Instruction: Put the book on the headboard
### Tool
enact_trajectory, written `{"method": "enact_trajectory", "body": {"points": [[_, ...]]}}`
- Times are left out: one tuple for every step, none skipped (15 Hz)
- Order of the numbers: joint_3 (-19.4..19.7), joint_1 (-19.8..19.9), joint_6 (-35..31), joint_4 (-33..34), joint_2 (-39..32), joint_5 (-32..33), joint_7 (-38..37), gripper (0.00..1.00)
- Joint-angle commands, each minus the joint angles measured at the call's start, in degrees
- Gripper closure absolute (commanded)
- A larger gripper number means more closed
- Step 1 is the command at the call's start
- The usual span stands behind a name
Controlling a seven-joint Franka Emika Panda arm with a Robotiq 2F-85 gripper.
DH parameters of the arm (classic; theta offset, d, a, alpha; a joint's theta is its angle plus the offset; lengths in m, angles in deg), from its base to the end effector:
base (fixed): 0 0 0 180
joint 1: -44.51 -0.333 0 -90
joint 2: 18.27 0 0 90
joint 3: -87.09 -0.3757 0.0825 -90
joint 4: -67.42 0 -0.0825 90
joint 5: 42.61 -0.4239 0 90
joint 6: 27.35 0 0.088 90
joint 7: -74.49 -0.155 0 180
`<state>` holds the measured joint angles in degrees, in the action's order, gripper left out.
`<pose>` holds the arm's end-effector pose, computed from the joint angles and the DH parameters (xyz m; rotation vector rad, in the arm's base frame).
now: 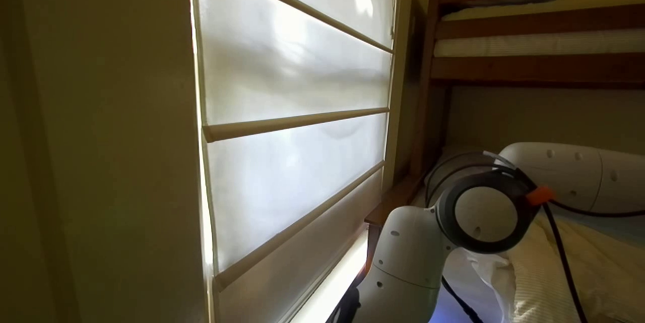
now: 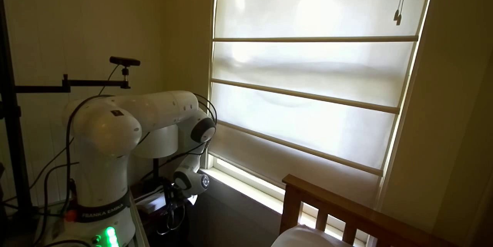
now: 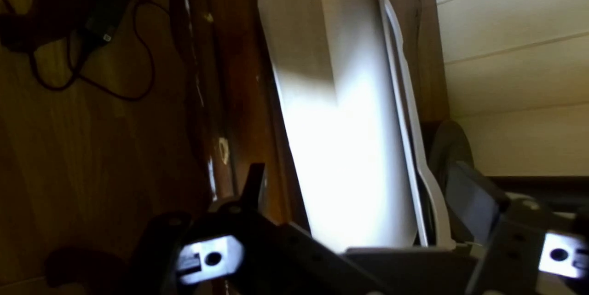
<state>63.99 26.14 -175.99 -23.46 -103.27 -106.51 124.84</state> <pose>0.3879 0.4171 -0.2545 -2.2777 -0.2033 0.5077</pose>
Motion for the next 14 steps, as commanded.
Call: {"method": "enact_trajectory", "body": {"points": [[1.19, -2.13, 2.97, 1.65, -0.11, -4.54, 2.60, 0.00], [1.41, -2.60, 4.06, 1.89, -0.10, -4.97, 2.86, 0.00], [1.65, -3.13, 4.87, 2.13, -0.11, -5.23, 2.85, 0.00], [2.06, -3.88, 5.88, 2.43, -0.12, -5.65, 2.78, 0.00], [2.68, -4.83, 6.84, 2.75, -0.11, -6.00, 2.48, 0.00], [3.37, -5.74, 7.76, 3.05, -0.09, -6.56, 2.21, 0.00], [4.06, -6.49, 8.31, 3.33, -0.13, -7.05, 2.10, 0.00], [4.69, -7.09, 8.68, 3.50, -0.11, -7.69, 2.08, 0.00], [5.29, -7.67, 8.88, 3.71, -0.11, -8.56, 2.18, 0.00], [5.92, -8.32, 9.46, 3.93, -0.10, -9.12, 2.17, 0.00], [6.55, -9.15, 9.89, 4.19, -0.09, -9.44, 2.00, 0.00], [7.27, -10.05, 10.24, 4.53, -0.12, -9.91, 1.64, 0.00], [7.92, -10.71, 10.81, 4.70, -0.10, -10.46, 1.52, 0.00], [8.50, -11.31, 11.29, 4.91, -0.10, -10.92, 1.54, 0.00]]}}
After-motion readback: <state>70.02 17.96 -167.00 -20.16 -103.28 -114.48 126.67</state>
